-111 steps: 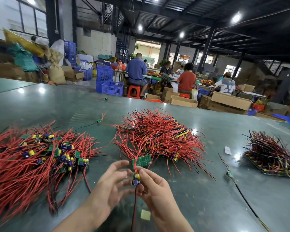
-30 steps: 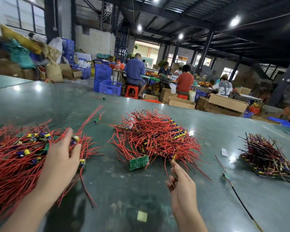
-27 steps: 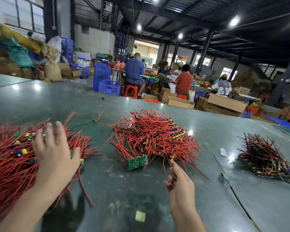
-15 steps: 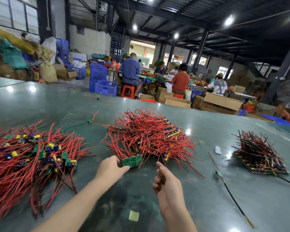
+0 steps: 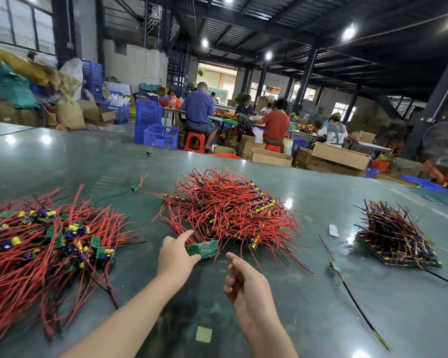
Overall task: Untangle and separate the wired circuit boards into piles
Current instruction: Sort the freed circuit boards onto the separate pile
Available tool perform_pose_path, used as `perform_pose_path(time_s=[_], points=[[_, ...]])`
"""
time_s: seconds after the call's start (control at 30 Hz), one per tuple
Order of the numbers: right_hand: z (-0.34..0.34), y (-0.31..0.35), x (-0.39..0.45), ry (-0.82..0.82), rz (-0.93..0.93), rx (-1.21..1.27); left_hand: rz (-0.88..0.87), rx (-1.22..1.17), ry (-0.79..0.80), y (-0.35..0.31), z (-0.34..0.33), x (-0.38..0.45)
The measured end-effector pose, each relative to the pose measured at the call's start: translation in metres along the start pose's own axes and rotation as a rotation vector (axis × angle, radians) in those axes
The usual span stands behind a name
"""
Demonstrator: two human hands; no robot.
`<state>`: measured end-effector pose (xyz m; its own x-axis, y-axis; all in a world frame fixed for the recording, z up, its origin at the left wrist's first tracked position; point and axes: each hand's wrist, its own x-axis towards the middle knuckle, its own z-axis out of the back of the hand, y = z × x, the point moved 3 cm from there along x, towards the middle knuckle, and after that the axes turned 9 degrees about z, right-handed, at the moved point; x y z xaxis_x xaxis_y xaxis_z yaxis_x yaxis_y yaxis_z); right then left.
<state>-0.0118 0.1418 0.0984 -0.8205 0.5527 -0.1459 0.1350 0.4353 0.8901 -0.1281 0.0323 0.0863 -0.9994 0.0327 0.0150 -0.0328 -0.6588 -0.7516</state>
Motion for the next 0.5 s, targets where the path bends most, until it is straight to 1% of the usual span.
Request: perform_pose_path(time_s=[0.1, 0.17, 0.2, 0.3, 0.37, 0.43, 0.5], points=[[0.0, 0.0, 0.0, 0.002, -0.009, 0.0, 0.004, 0.021, -0.016, -0.001, 0.0, 0.0], [0.0, 0.0, 0.0, 0.004, -0.015, 0.001, -0.005, -0.021, -0.042, 0.0, 0.004, -0.001], [0.001, 0.0, 0.001, 0.006, -0.011, 0.002, -0.037, -0.044, -0.07, 0.001, 0.007, -0.002], [0.001, -0.001, 0.001, 0.028, -0.006, -0.011, -0.205, -0.152, -0.218, 0.002, 0.022, -0.012], [-0.004, -0.001, 0.0, 0.058, -0.01, -0.002, -0.373, -0.212, -0.313, 0.0, 0.035, -0.025], [-0.011, -0.002, -0.002, 0.13, -0.006, -0.005, -0.531, -0.23, -0.358, -0.002, 0.045, -0.038], [-0.017, -0.004, -0.005, 0.214, 0.009, 0.014, -0.679, -0.194, -0.395, -0.005, 0.053, -0.05]])
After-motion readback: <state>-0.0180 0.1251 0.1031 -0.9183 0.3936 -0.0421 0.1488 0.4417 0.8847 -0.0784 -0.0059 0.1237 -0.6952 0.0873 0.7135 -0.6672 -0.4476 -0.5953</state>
